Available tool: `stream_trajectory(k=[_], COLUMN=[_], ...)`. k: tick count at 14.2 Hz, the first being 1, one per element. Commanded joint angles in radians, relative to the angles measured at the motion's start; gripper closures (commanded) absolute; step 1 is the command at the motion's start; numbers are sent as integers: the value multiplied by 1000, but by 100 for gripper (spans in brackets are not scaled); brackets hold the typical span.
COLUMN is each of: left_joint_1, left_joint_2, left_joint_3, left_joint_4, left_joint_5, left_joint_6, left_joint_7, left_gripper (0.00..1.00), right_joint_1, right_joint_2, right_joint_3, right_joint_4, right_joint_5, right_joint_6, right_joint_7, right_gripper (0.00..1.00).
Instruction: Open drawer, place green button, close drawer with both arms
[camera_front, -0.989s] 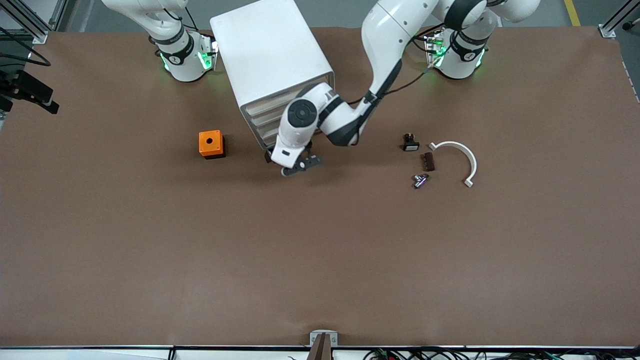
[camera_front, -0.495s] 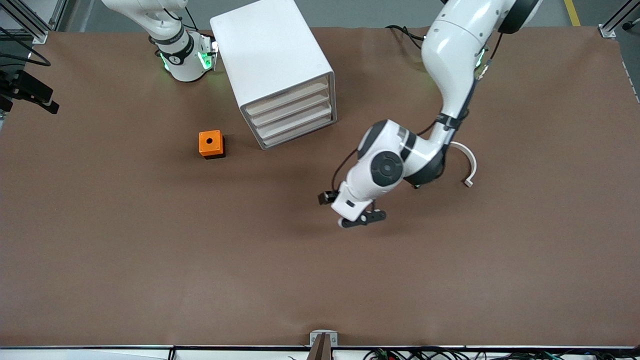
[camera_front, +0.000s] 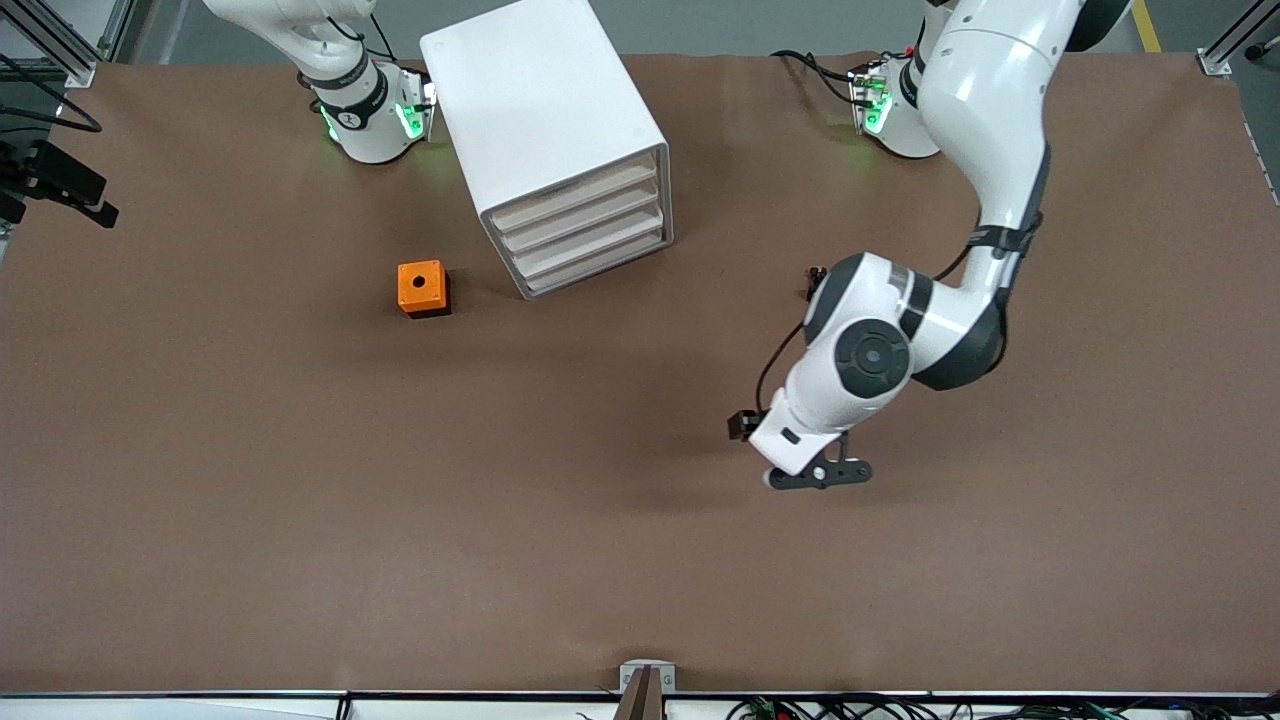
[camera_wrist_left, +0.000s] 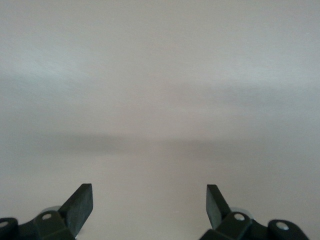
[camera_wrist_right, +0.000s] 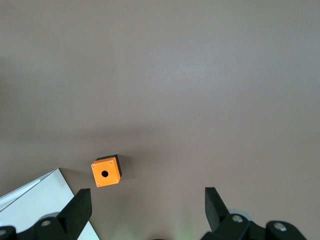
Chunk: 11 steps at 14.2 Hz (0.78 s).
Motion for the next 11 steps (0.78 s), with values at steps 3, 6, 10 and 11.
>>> stream_trajectory(k=[3,6,10,11], left_joint_1=[117,211,274,294], left_joint_2=[-104,-176,-296,-322], left_joint_3=[34,25,21,12], left_joint_4=[-20,-18,-26,-26], left_joint_5=[54,88,86,86], left_joint_6=[-118,-186,-307,-334], left_joint_7=[185,235,252,254], left_gripper=[0,0,0,0], right_joint_1=[-20,-20,-17,-17], right_joint_2=[-5,-6,-6,-6], right_joint_3=[15,15,16,16], right_joint_4=[1,1,4,6], right_joint_5=[-4,-4,-4,-4], right_joint_6=[-10,-17,-16,-16], right_joint_7=[-11,-12,-12,-12], right_gripper=[0,0,0,0])
